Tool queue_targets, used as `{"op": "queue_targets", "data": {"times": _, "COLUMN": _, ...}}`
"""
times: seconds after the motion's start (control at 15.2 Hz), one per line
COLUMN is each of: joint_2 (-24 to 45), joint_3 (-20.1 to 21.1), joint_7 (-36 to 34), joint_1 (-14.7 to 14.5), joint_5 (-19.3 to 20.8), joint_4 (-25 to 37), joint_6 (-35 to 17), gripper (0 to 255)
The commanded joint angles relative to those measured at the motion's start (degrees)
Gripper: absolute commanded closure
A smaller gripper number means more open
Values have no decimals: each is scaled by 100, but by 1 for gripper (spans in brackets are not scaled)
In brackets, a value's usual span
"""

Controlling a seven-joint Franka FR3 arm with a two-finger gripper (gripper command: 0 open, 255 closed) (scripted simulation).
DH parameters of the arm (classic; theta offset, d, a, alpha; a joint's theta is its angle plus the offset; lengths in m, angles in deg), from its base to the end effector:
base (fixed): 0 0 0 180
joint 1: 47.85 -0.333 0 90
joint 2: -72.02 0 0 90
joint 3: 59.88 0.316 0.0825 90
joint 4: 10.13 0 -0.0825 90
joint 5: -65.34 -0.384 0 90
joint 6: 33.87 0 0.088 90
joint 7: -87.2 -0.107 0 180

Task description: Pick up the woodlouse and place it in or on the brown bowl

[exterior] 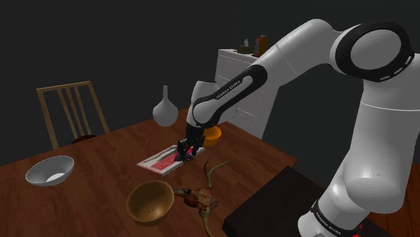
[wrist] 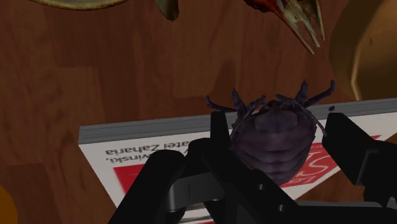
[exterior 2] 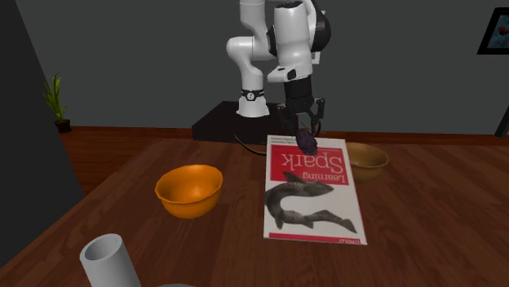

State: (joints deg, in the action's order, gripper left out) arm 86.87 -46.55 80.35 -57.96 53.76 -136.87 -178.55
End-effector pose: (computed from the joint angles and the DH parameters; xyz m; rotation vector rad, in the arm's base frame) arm 0.5128 0.2197 0.2692 -2.9476 -0.1747 -0.0107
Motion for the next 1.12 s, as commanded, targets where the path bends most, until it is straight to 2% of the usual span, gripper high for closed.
{"op": "queue_targets", "data": {"times": 0.0, "joint_2": -125, "joint_3": 11, "joint_7": -19, "joint_1": -1, "joint_5": -6, "joint_4": 10, "joint_6": 122, "gripper": 255}}
{"op": "queue_targets", "data": {"times": 0.33, "joint_2": -379, "joint_3": 15, "joint_7": -53, "joint_1": 15, "joint_5": -17, "joint_4": 71, "joint_6": 432, "gripper": 255}}
{"op": "queue_targets", "data": {"times": 1.06, "joint_2": -289, "joint_3": 490, "joint_7": -1802, "joint_1": -994, "joint_5": 365, "joint_4": 297, "joint_6": 325, "gripper": 255}}
